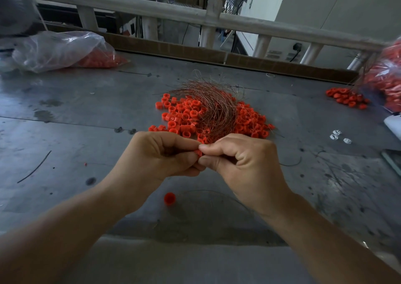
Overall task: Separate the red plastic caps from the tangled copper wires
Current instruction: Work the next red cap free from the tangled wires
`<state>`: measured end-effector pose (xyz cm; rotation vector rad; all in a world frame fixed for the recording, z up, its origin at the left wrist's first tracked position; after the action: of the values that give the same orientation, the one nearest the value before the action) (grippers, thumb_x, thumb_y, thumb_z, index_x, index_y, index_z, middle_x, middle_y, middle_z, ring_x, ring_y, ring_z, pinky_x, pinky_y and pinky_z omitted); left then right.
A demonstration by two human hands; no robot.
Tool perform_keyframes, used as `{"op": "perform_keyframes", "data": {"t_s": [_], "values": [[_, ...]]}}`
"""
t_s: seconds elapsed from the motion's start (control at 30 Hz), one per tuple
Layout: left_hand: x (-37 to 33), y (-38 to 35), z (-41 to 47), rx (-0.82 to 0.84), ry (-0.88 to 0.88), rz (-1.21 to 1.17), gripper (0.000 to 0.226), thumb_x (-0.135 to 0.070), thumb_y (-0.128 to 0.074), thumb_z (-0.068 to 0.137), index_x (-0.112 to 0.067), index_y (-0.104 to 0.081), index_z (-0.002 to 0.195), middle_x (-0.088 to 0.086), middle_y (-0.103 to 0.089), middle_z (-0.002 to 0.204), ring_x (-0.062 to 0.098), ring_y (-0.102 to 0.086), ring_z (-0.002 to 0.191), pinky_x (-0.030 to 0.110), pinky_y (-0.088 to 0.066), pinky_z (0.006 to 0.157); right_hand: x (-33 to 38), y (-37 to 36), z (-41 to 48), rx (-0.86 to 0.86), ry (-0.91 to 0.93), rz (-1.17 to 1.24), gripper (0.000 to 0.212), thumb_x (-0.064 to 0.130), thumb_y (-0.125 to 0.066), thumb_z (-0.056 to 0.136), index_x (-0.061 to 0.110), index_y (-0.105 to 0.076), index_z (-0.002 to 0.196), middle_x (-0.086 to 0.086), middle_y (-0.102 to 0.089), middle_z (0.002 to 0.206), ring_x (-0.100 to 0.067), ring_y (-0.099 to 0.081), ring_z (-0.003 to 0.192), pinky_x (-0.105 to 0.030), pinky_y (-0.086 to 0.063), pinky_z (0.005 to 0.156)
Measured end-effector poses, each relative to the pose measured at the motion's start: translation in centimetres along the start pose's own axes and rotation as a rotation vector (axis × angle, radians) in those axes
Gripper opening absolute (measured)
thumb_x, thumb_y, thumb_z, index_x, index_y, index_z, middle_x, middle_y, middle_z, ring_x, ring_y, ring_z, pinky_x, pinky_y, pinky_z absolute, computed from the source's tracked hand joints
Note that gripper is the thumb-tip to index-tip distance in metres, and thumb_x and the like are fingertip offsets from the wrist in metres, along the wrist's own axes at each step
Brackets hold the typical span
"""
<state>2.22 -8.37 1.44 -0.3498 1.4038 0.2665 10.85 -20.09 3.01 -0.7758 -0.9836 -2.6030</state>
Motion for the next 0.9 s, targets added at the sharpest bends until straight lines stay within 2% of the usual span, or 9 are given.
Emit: {"op": "perform_keyframes", "data": {"t_s": [0.17,0.7,0.8,0.9], "values": [[0.17,-0.10,-0.03,0.045,0.099,-0.111,0.023,-0.010,-0.063,0.058,-0.015,-0.076,0.077,0.011,-0.072,0.072,0.018,-0.070,0.067,0.018,-0.053,0.058,0.02,0.10,-0.13,-0.024,0.017,-0.013,0.017,0.010,-0.073,0.066,0.002,-0.073,0.081,-0.006,-0.070,0.074,-0.009,-0.063,0.076,-0.016,-0.052,0.066],[-0.36,-0.05,-0.18,0.068,0.123,-0.121,0.022,-0.013,-0.064,0.054,-0.015,-0.076,0.072,0.012,-0.072,0.070,0.017,-0.070,0.065,0.018,-0.053,0.055,0.22,0.38,0.17,-0.017,0.107,0.007,0.017,0.011,-0.074,0.065,0.001,-0.072,0.079,-0.006,-0.069,0.073,-0.008,-0.063,0.071,-0.014,-0.052,0.064],[-0.47,-0.01,-0.16,0.109,0.145,-0.113,0.022,-0.012,-0.063,0.056,-0.014,-0.076,0.074,0.012,-0.071,0.069,0.017,-0.070,0.064,0.019,-0.054,0.055,0.10,0.52,0.35,0.042,0.035,0.070,0.019,0.015,-0.075,0.066,0.005,-0.072,0.081,0.002,-0.067,0.075,-0.007,-0.064,0.073,-0.016,-0.052,0.066],[-0.46,0.09,-0.20,0.151,0.175,-0.114,0.024,-0.010,-0.062,0.058,-0.015,-0.076,0.077,0.013,-0.071,0.072,0.019,-0.070,0.065,0.020,-0.054,0.055,-0.17,0.48,0.29,0.122,-0.093,0.180,0.028,0.016,-0.076,0.065,0.018,-0.068,0.092,0.008,-0.065,0.078,-0.005,-0.064,0.075,-0.015,-0.051,0.068]]}}
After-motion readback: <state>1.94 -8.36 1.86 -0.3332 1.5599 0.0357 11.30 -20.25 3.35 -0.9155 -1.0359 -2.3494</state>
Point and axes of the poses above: each hand's wrist, its own z-axis towards the middle knuckle, its own y-axis out of the back of the hand, x = y × z, the point moved 3 cm from there along z, towards the middle knuckle
